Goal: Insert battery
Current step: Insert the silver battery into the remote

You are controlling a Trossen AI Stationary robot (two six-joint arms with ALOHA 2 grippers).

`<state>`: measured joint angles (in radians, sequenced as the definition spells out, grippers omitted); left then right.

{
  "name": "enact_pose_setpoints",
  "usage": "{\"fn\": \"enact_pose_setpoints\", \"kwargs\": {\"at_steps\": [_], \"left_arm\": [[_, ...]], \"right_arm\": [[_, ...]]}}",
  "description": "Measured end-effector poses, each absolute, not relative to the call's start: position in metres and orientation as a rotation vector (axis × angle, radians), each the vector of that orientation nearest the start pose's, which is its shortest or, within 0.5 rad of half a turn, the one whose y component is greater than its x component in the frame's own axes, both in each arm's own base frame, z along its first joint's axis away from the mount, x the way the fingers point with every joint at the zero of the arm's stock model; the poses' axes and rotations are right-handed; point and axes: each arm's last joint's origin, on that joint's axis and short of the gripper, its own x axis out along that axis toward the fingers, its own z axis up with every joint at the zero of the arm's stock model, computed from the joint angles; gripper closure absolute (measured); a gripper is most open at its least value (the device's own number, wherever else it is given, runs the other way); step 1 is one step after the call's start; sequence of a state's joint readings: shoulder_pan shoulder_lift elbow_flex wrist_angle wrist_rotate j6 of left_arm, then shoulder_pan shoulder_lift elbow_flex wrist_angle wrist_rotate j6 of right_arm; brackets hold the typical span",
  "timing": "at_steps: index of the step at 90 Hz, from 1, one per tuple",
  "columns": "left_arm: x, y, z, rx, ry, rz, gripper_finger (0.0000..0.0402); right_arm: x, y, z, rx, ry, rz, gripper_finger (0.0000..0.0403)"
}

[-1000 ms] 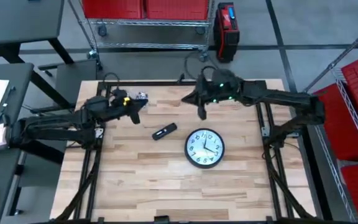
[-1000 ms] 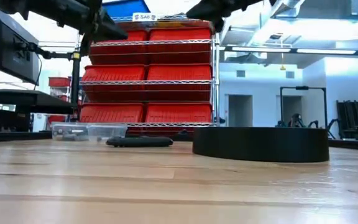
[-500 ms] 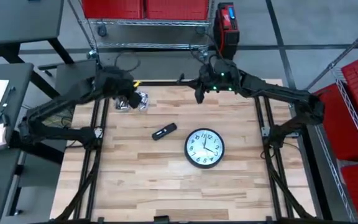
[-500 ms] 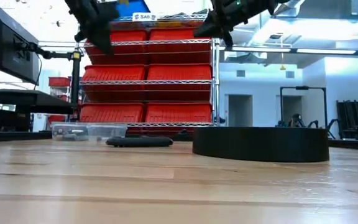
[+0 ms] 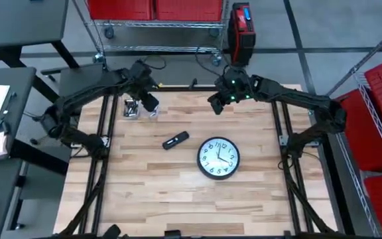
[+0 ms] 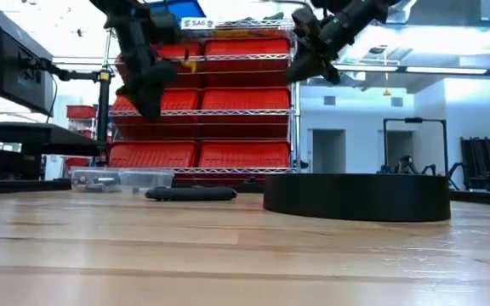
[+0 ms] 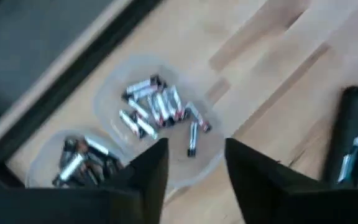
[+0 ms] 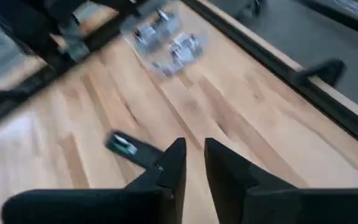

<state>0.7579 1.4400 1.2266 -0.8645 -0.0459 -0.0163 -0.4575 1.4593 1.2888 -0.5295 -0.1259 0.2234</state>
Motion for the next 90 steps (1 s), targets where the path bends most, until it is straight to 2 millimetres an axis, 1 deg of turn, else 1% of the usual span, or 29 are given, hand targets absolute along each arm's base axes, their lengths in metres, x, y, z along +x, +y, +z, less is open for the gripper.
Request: {"fn": "enact_pose_setpoints", "kwargs": {"at_steps": [6, 13, 27, 39, 48, 62, 72, 90], "left_arm": [[0.208, 0.201, 0.275, -0.432, 1.082, 0.696, 0.0221], [0.215, 0.207, 0.260, -0.445, 1.131, 0.676, 0.0212], [0.225, 0.217, 0.232, -0.454, 1.234, 0.642, 0.0216], [0.231, 0.223, 0.213, -0.468, 1.296, 0.622, 0.0226], [0.234, 0.226, 0.203, -0.470, 1.309, 0.621, 0.0231], [0.237, 0.230, 0.197, -0.443, 1.318, 0.652, 0.0232], [0.235, 0.228, 0.191, -0.423, 1.330, 0.637, 0.0233], [0.228, 0.221, 0.174, -0.420, 1.376, 0.611, 0.0233]], "right_arm": [[0.282, -0.139, 0.320, 0.368, 0.668, -0.384, 0.0337], [0.278, -0.143, 0.318, 0.322, 0.695, -0.377, 0.0337], [0.273, -0.152, 0.317, 0.263, 0.722, -0.379, 0.0337], [0.269, -0.156, 0.315, 0.253, 0.748, -0.384, 0.0337], [0.266, -0.158, 0.313, 0.241, 0.774, -0.382, 0.0337], [0.263, -0.162, 0.313, 0.222, 0.786, -0.384, 0.0337], [0.260, -0.165, 0.313, 0.225, 0.786, -0.396, 0.0337], [0.257, -0.171, 0.313, 0.230, 0.783, -0.417, 0.0337]]}}
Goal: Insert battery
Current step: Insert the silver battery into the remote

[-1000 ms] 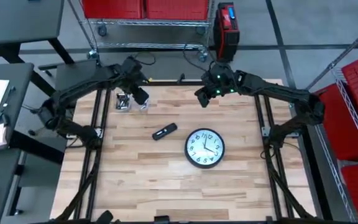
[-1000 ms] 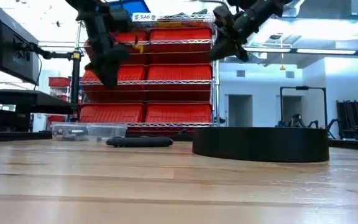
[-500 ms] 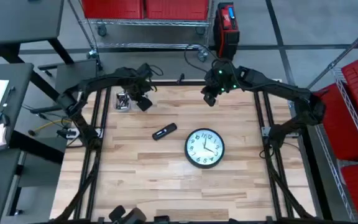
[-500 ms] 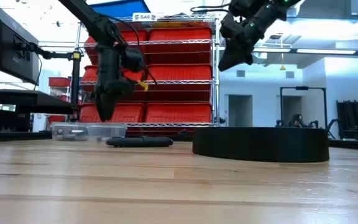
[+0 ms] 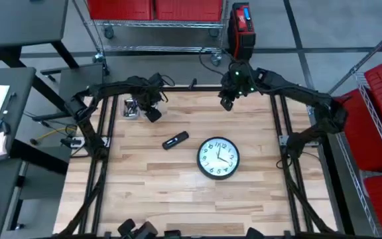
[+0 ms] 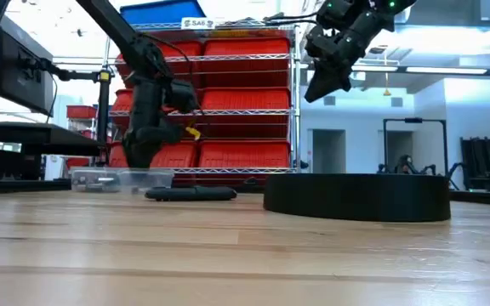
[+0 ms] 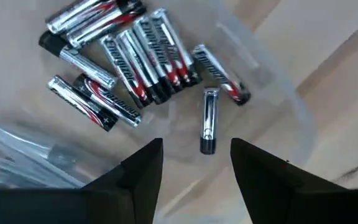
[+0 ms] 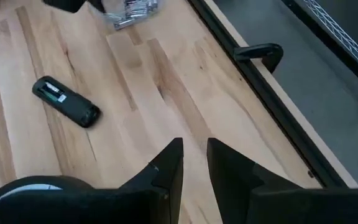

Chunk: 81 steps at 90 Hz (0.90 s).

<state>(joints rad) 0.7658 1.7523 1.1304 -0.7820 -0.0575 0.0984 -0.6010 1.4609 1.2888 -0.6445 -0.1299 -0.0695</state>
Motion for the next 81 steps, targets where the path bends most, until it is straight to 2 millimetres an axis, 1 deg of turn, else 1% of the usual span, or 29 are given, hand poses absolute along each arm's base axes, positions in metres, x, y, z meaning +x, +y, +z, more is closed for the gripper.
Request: {"fn": "enact_pose_setpoints", "kwargs": {"at_steps": [19, 51, 56, 62, 81], "left_arm": [[0.226, 0.220, 0.163, -0.418, 1.351, 0.624, 0.0233], [0.217, 0.211, 0.143, -0.417, 1.355, 0.620, 0.0239], [0.217, 0.210, 0.142, -0.418, 1.358, 0.619, 0.0251], [0.217, 0.210, 0.141, -0.415, 1.359, 0.614, 0.0276], [0.218, 0.209, 0.141, -0.401, 1.361, 0.596, 0.0383]], "right_arm": [[0.256, -0.174, 0.313, 0.222, 0.782, -0.420, 0.0337], [0.255, -0.174, 0.313, 0.223, 0.783, -0.421, 0.0337], [0.255, -0.174, 0.313, 0.223, 0.783, -0.421, 0.0337], [0.255, -0.174, 0.313, 0.223, 0.783, -0.421, 0.0337], [0.255, -0.174, 0.313, 0.223, 0.783, -0.421, 0.0337]]}}
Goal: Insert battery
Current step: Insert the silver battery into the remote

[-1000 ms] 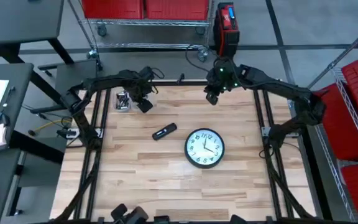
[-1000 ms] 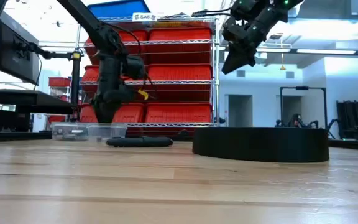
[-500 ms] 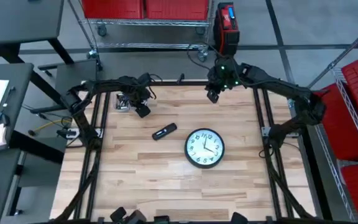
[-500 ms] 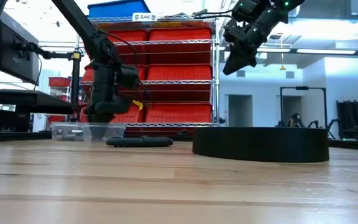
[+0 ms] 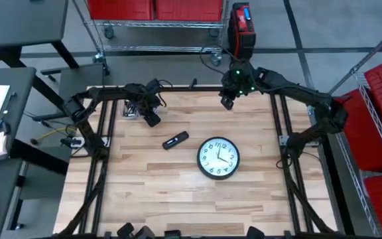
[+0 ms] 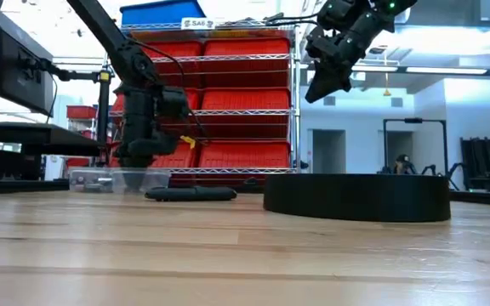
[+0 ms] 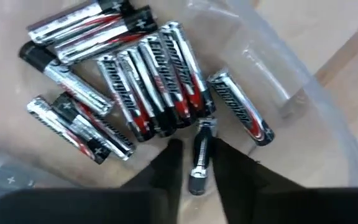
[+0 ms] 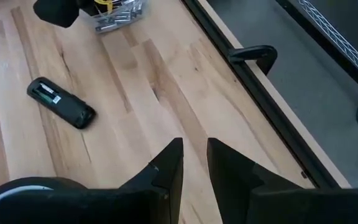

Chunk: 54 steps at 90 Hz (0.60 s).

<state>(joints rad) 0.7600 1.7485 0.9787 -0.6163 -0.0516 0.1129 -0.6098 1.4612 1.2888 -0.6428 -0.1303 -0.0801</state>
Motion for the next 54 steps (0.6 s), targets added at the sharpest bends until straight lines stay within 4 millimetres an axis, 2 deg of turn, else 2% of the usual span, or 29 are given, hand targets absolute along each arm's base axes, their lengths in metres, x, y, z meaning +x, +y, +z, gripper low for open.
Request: {"fn": "enact_pose_setpoints", "kwargs": {"at_steps": [11, 27, 37, 54], "left_arm": [[0.221, 0.208, 0.144, -0.385, 1.372, 0.591, 0.0387], [0.227, 0.208, 0.160, -0.330, 1.428, 0.574, 0.0395], [0.229, 0.210, 0.185, -0.281, 1.381, 0.615, 0.0397], [0.219, 0.202, 0.226, -0.246, 1.272, 0.678, 0.0398]], "right_arm": [[0.255, -0.174, 0.313, 0.223, 0.783, -0.421, 0.0337], [0.255, -0.174, 0.313, 0.223, 0.784, -0.421, 0.0337], [0.255, -0.174, 0.313, 0.224, 0.787, -0.420, 0.0337], [0.255, -0.174, 0.312, 0.225, 0.787, -0.422, 0.0337]]}}
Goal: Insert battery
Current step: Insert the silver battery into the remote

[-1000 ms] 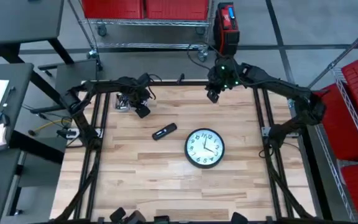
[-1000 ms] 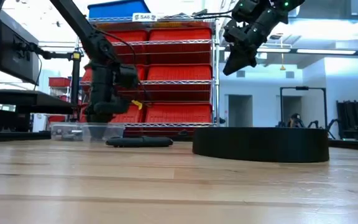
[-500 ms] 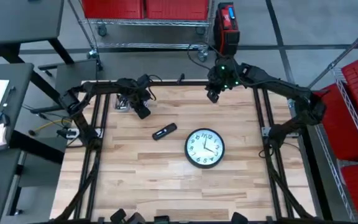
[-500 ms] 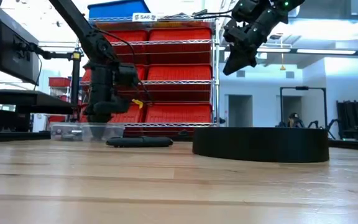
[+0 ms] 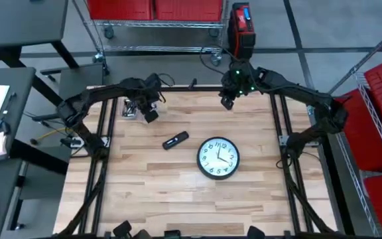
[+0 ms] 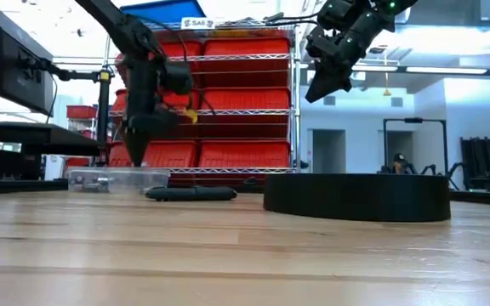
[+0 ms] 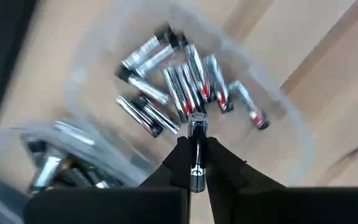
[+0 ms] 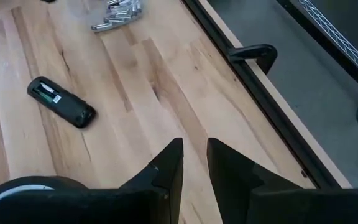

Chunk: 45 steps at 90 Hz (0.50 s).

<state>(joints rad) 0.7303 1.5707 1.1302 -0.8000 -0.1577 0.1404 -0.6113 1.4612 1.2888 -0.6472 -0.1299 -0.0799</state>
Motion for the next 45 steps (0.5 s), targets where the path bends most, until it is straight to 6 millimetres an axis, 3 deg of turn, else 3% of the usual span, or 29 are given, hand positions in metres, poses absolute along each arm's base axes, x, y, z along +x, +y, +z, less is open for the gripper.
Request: {"fn": "enact_pose_setpoints", "kwargs": {"at_steps": [26, 45], "left_arm": [[0.202, 0.184, 0.292, -0.246, 0.985, 0.773, 0.0399], [0.200, 0.173, 0.345, -0.269, 0.615, 0.736, 0.0399]], "right_arm": [[0.257, -0.176, 0.315, 0.202, 0.752, -0.423, 0.0337], [0.265, -0.181, 0.326, 0.146, 0.609, -0.438, 0.0337]]}}
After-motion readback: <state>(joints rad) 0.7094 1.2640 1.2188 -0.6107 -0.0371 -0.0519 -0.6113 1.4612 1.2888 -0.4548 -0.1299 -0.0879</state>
